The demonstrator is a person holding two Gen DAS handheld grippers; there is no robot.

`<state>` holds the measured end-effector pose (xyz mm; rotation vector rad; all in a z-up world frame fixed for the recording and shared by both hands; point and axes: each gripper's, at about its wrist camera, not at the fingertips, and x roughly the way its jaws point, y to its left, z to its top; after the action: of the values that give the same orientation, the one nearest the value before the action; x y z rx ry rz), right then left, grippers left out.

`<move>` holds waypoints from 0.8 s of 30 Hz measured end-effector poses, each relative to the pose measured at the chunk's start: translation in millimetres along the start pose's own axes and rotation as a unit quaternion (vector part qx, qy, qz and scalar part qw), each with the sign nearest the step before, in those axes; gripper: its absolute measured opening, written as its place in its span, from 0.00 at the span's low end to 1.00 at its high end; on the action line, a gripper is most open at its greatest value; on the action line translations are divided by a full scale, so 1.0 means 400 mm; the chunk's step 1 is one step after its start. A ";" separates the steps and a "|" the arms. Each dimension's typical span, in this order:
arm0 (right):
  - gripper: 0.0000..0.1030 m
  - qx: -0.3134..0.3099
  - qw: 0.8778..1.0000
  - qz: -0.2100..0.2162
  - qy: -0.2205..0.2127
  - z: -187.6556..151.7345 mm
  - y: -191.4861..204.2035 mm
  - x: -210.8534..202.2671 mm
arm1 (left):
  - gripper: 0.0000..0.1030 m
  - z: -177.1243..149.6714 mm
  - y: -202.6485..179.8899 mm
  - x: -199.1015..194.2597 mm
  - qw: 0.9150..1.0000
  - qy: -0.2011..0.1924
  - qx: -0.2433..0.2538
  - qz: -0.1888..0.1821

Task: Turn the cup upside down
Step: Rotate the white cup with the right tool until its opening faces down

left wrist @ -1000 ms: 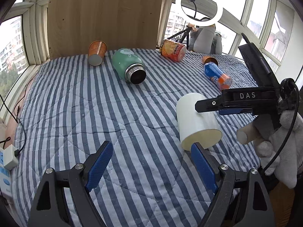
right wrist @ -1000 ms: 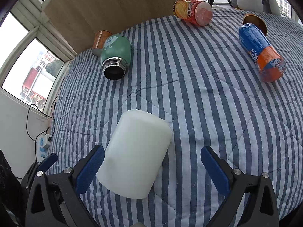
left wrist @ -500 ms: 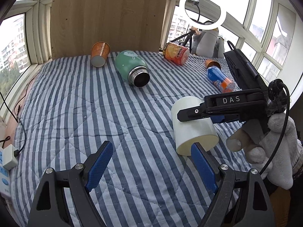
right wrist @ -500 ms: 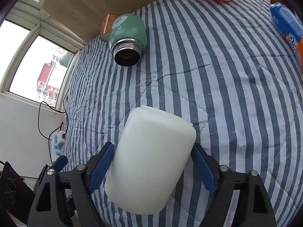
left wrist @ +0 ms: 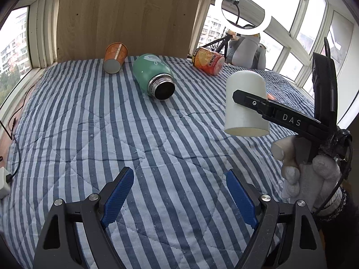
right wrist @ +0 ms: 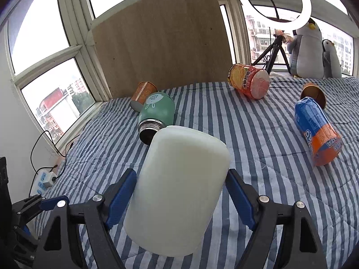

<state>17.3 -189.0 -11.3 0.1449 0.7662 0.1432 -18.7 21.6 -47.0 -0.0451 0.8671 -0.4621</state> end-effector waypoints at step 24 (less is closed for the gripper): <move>0.74 -0.144 0.983 -0.116 -0.019 -0.020 0.028 0.088 | 0.85 0.002 -0.029 0.000 1.000 -0.007 0.004 -0.014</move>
<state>36.0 -171.2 -38.9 -0.2162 0.7108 0.0289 -22.3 11.0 -43.9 -0.0531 0.8523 -0.4899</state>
